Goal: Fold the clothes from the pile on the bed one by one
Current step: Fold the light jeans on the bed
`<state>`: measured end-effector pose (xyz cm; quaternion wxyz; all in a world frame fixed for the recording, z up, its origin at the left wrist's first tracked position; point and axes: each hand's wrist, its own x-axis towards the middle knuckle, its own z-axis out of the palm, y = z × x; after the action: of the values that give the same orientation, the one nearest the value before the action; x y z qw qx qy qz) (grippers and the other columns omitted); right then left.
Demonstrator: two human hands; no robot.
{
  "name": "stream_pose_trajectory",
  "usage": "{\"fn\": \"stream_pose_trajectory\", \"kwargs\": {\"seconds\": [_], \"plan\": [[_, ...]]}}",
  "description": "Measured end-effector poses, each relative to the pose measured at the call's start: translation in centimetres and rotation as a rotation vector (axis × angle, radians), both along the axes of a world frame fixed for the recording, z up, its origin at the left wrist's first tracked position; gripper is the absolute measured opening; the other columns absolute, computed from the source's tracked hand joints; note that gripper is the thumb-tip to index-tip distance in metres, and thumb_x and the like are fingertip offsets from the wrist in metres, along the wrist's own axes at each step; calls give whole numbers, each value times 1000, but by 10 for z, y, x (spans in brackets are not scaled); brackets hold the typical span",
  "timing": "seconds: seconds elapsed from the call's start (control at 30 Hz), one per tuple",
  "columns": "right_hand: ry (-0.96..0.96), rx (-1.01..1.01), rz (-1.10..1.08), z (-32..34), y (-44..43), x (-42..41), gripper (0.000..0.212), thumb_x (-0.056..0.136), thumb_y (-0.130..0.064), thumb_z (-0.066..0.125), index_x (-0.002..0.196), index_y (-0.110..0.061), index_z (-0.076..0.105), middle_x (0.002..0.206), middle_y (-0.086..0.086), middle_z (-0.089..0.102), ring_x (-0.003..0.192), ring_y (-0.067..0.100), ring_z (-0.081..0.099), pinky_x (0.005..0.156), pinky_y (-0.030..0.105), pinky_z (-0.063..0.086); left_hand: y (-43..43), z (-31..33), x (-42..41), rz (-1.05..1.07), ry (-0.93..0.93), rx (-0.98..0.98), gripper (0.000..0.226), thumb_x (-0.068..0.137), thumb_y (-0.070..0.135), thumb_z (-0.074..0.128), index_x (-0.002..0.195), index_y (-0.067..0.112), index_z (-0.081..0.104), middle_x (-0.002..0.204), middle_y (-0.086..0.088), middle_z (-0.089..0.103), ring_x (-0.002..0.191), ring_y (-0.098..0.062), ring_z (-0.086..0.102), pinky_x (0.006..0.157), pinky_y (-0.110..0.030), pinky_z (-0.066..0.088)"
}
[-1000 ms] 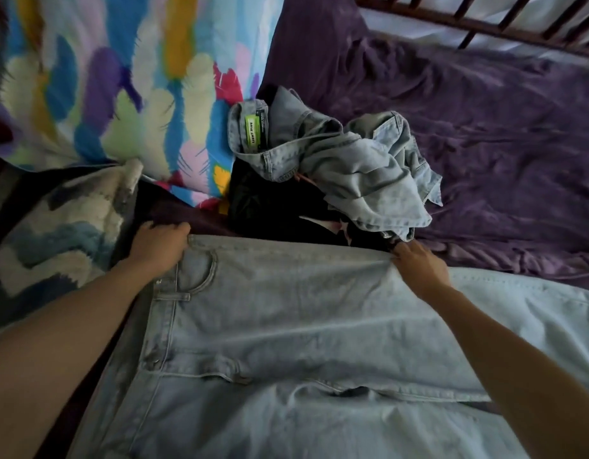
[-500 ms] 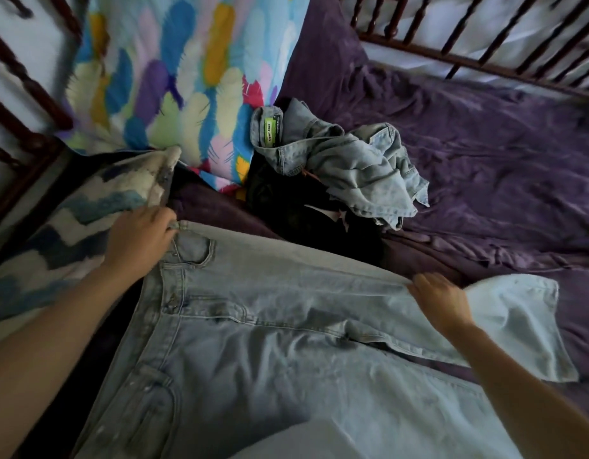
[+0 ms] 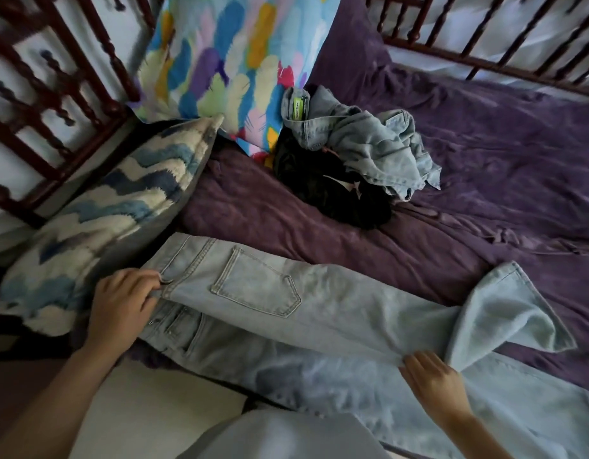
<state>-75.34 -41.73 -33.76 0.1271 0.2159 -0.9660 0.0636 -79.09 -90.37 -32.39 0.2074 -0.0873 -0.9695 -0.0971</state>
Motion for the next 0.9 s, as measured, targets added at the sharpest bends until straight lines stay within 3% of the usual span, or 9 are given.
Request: {"fn": "stream_pose_trajectory", "kwargs": {"seconds": [0.2,0.37,0.43,0.47,0.53,0.7,0.77,0.83,0.9], "plan": [[-25,0,127,-5,-7,36,72,103,-33,21,45,-11,57,47,0,49,41,16,53,30,22,33,-2,-11,46,119,-12,-48,24,77,15,42,76,4,63,90,-13,69,85,-29,49,62,-46,41],[-219,141,118,-36,-13,61,69,100,-42,31,44,-12,60,45,-1,50,39,12,55,26,18,31,11,-23,75,279,-250,-89,35,69,22,36,75,5,66,98,-15,66,88,-37,56,66,-49,43],[-478,243,118,-38,-15,62,43,63,-52,79,43,-18,63,44,0,53,40,8,56,28,17,34,22,-25,78,327,-393,-115,42,66,22,32,78,2,68,103,-22,63,92,-43,58,68,-53,44],[-567,271,115,-41,-17,62,41,36,-55,89,44,-23,65,45,-2,55,42,4,57,31,14,37,28,-26,78,348,-448,-124,45,65,22,31,80,1,68,105,-25,61,95,-45,57,70,-55,43],[-665,331,92,-37,-16,58,49,16,-60,88,51,-31,69,53,-6,62,49,1,61,41,8,41,43,-25,78,375,-541,-121,47,63,21,29,82,-1,65,109,-29,57,102,-47,54,75,-56,42],[-757,470,44,-29,15,45,54,48,-52,83,98,-33,71,99,-1,68,96,5,64,87,26,49,100,-22,77,286,-692,-162,43,66,16,46,102,0,61,121,-30,54,110,-48,51,77,-63,42],[-825,619,19,-36,33,44,53,81,-32,65,131,-28,48,134,2,48,130,15,40,112,45,24,126,-31,74,187,-728,-173,54,54,3,75,107,-2,65,122,-32,55,112,-53,51,77,-71,41],[-883,732,-36,-40,47,42,52,91,-20,51,141,-21,34,144,3,35,138,23,27,114,51,12,157,-41,73,65,-761,-184,70,56,7,81,123,4,60,136,-27,47,126,-51,40,91,-69,36],[-827,759,-74,-40,56,43,51,91,-15,50,140,-18,35,143,4,37,135,25,31,113,47,18,192,-55,73,-138,-815,-253,67,86,26,58,147,20,30,157,-12,14,144,-36,5,112,-57,15]]}}
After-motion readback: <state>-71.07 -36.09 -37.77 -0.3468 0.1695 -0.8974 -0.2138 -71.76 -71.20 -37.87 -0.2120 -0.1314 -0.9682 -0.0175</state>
